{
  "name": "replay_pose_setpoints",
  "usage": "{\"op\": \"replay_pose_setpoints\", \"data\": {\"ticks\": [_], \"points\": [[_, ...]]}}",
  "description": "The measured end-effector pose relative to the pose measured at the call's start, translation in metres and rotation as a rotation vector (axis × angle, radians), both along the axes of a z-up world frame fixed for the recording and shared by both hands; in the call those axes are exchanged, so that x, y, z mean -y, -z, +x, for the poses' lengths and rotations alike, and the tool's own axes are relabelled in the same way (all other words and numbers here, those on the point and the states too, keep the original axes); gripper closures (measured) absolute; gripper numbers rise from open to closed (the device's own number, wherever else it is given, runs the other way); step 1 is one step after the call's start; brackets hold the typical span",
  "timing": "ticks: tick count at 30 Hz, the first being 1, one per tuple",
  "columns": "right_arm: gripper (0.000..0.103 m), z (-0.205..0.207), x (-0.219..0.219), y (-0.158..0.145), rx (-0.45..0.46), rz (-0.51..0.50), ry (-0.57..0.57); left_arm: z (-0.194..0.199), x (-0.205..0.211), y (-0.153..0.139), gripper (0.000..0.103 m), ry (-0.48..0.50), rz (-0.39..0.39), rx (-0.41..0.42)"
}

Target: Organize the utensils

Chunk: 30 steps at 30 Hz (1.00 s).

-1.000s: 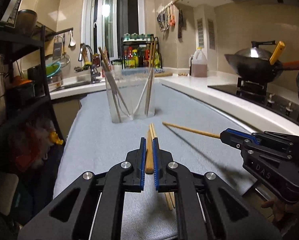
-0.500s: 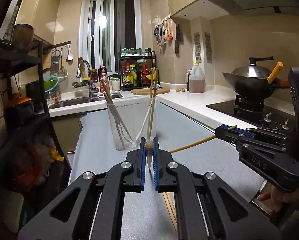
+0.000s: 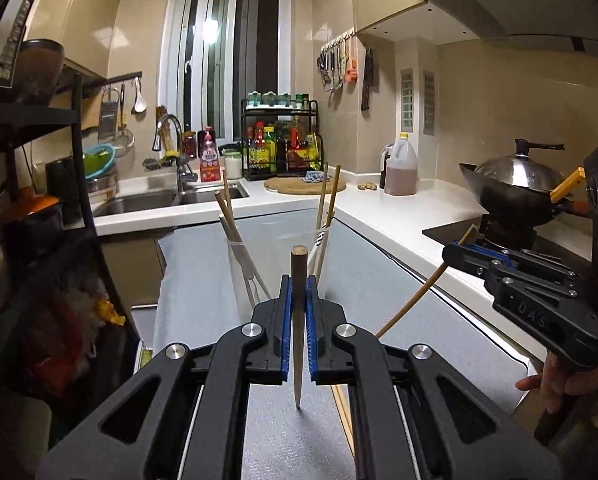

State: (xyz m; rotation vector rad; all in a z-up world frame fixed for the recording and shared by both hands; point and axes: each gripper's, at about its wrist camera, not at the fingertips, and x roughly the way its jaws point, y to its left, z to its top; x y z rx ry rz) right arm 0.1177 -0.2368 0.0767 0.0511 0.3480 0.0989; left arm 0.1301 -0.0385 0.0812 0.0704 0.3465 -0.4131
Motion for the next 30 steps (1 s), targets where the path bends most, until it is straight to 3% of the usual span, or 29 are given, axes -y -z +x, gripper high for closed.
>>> {"op": "replay_pose_setpoints", "data": {"ticks": [6, 18, 30], "points": [[0.098, 0.017, 0.000, -0.020, 0.003, -0.005, -0.010, 0.021, -0.003, -0.017, 0.097, 0.007, -0.011, -0.035], [0.098, 0.042, -0.004, -0.056, 0.032, -0.012, -0.039, 0.052, 0.007, -0.064, 0.097, 0.032, 0.013, -0.004], [0.098, 0.076, -0.003, -0.133, 0.100, 0.030, -0.077, 0.079, 0.011, -0.123, 0.097, 0.073, -0.026, 0.055]]}}
